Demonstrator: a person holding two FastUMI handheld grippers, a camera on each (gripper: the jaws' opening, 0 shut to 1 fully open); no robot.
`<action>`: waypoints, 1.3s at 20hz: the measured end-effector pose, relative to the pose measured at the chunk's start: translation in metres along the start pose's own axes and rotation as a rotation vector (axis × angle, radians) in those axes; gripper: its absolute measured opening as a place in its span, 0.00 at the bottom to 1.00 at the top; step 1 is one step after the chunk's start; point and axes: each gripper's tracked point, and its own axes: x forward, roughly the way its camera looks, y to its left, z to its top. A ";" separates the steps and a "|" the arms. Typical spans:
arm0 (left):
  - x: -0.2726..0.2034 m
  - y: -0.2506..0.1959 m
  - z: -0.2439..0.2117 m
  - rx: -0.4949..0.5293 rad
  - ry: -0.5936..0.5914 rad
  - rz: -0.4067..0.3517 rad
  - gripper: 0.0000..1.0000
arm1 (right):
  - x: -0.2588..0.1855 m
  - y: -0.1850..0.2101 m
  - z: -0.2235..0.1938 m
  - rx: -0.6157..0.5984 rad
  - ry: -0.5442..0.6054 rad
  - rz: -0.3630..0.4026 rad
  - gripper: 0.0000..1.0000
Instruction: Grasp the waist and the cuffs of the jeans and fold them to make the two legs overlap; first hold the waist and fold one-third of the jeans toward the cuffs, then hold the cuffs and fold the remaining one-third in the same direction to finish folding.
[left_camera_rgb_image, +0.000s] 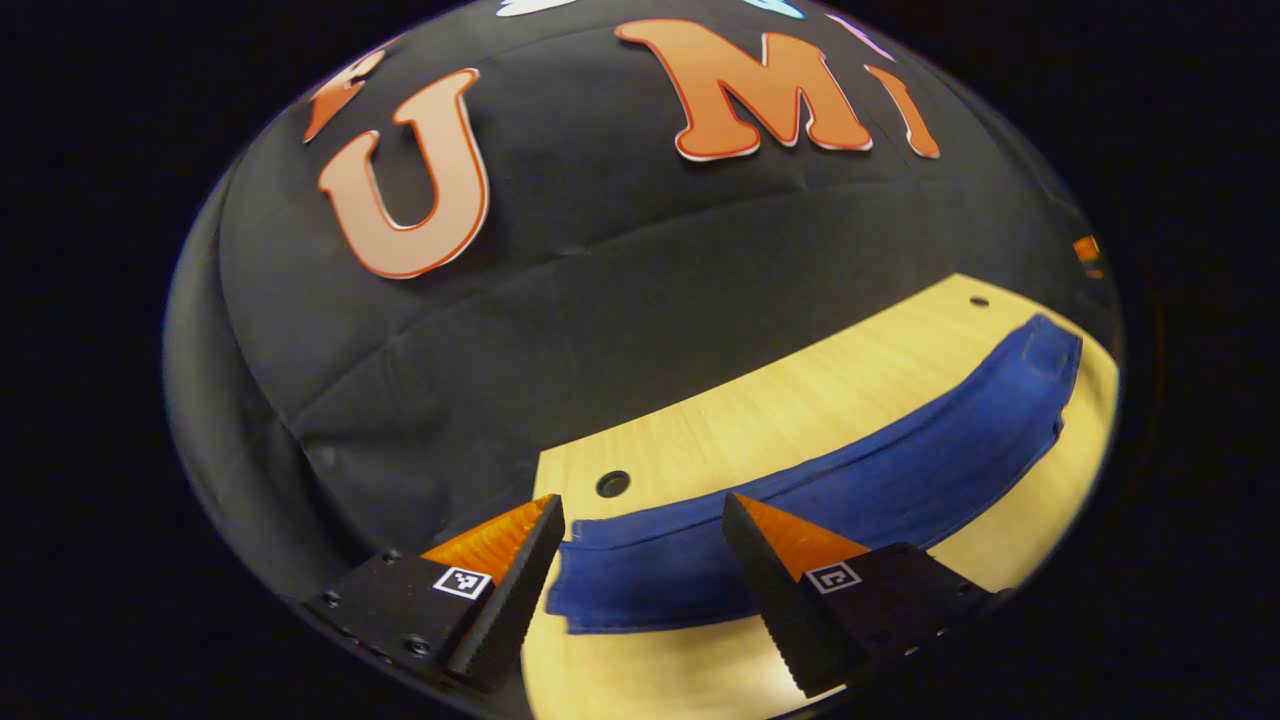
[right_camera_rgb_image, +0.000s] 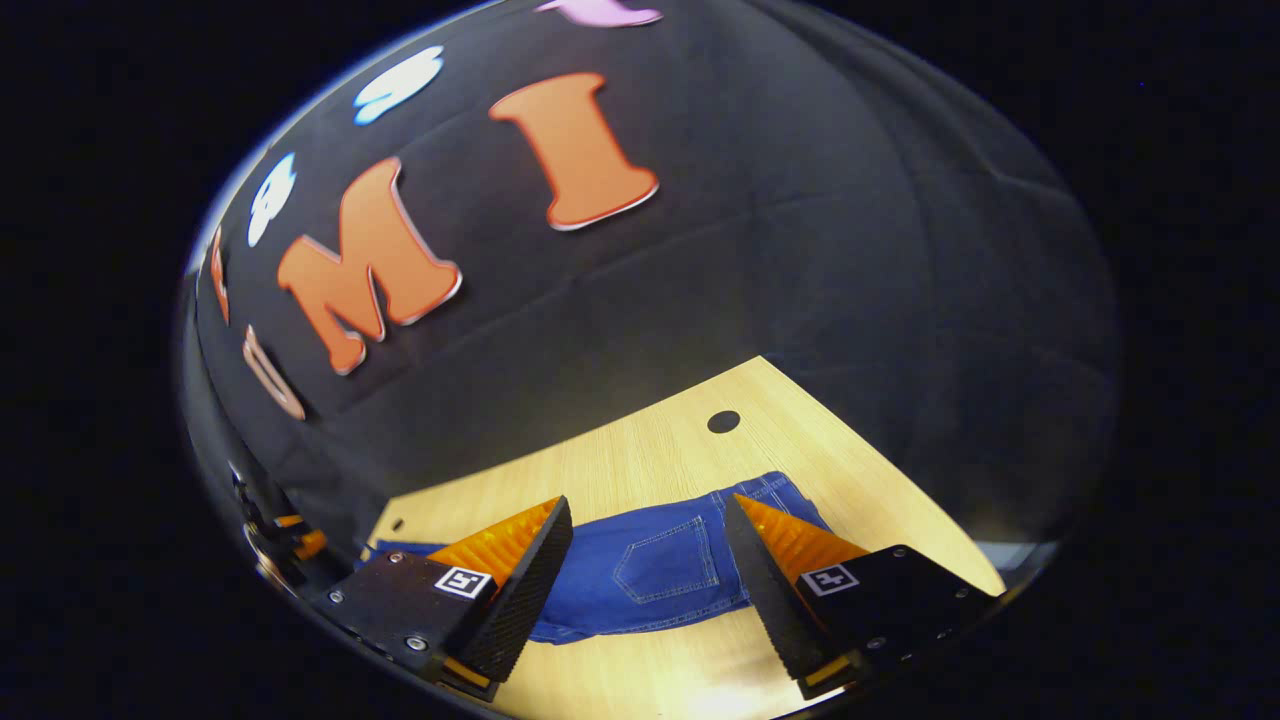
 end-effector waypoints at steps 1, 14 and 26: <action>-0.001 -0.011 0.002 -0.052 -0.009 0.002 0.98 | 0.005 -0.006 -0.002 0.044 -0.011 -0.020 0.97; -0.061 -0.118 0.006 -0.202 -0.028 -0.021 0.98 | 0.103 -0.080 -0.104 0.407 0.193 -0.118 0.97; -0.093 -0.089 -0.017 -0.260 0.003 0.062 0.98 | 0.169 -0.094 -0.128 0.354 0.209 -0.301 0.73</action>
